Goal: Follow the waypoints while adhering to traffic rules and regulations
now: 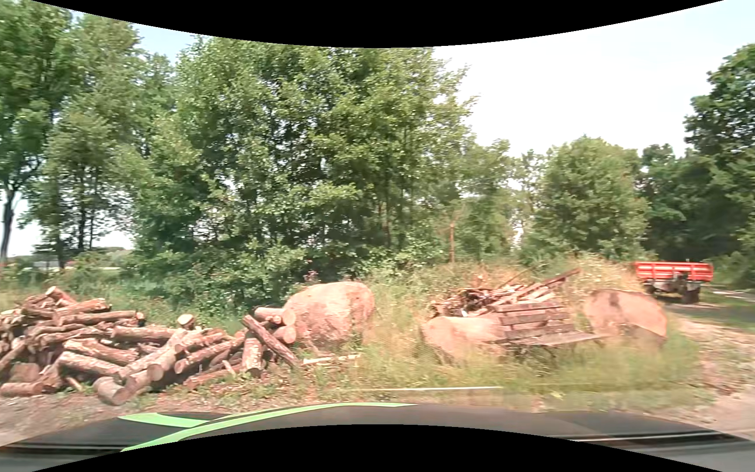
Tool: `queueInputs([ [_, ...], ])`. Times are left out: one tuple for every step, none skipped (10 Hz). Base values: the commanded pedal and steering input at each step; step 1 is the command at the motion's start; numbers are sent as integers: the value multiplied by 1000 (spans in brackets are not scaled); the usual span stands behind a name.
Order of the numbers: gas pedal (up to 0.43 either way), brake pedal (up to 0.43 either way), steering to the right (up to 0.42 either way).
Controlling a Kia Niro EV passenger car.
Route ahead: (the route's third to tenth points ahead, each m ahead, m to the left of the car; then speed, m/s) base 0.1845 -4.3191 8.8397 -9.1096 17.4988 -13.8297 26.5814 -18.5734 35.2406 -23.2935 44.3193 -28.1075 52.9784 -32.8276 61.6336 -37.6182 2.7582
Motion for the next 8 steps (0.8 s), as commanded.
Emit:
queueInputs([
  [47,0,-970],
  [47,0,-970],
  [47,0,-970],
  [47,0,-970],
  [47,0,-970],
  [47,0,-970],
  [47,0,-970],
  [47,0,-970],
])
